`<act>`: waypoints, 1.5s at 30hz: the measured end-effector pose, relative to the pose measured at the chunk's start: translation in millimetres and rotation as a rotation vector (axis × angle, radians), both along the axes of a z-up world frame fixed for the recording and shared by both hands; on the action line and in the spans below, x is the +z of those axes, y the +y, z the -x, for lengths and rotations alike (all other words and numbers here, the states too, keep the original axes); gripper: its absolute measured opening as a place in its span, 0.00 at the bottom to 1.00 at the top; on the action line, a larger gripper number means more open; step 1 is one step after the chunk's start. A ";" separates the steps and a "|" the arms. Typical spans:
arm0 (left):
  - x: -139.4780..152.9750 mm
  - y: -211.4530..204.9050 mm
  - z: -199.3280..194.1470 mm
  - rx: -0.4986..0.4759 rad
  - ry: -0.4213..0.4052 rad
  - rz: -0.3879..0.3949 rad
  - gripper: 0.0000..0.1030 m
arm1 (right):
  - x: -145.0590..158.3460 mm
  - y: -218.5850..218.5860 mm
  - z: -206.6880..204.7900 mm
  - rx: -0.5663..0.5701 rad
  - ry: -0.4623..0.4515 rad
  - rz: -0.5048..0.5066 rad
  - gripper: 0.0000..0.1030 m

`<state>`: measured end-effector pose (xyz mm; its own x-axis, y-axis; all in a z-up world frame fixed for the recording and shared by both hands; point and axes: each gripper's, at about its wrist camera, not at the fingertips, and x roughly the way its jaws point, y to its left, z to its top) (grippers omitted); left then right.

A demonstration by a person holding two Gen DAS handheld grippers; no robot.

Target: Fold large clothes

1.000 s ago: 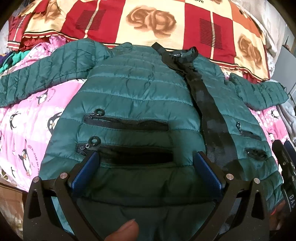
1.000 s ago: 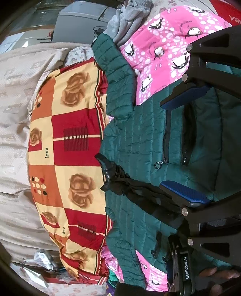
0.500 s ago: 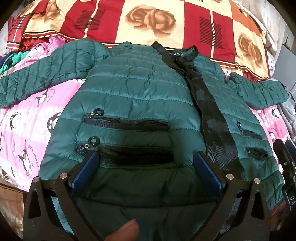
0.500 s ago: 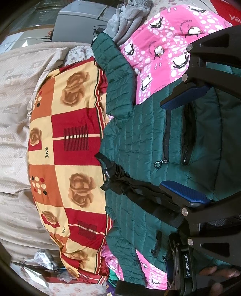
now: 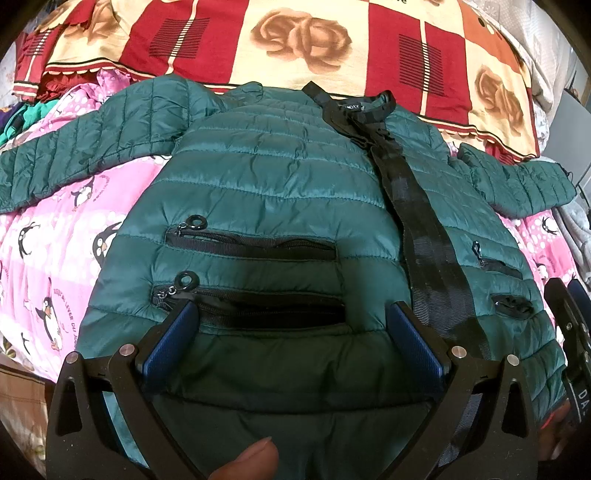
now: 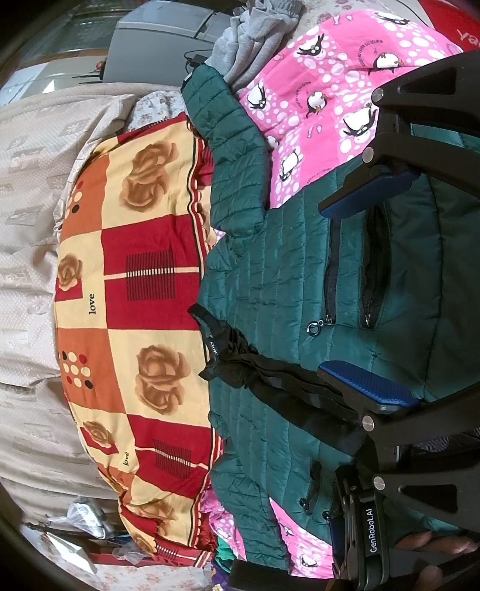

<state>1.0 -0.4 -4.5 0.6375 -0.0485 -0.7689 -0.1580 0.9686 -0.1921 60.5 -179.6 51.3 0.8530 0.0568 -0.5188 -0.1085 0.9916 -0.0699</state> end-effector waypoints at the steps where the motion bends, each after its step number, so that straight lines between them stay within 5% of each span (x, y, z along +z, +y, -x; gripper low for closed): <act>1: 0.2 0.1 -0.1 0.000 0.002 0.001 1.00 | 0.1 -0.1 0.0 0.001 0.000 0.001 0.74; 45: 2.1 1.4 -0.2 0.000 -0.042 0.016 1.00 | 0.4 0.8 2.8 -0.006 0.000 0.004 0.75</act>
<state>1.2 1.0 -2.4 0.6692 -0.0606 -0.7406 -0.1495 0.9653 -0.2141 57.7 -178.7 51.7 0.8535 0.0499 -0.5187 -0.1026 0.9920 -0.0734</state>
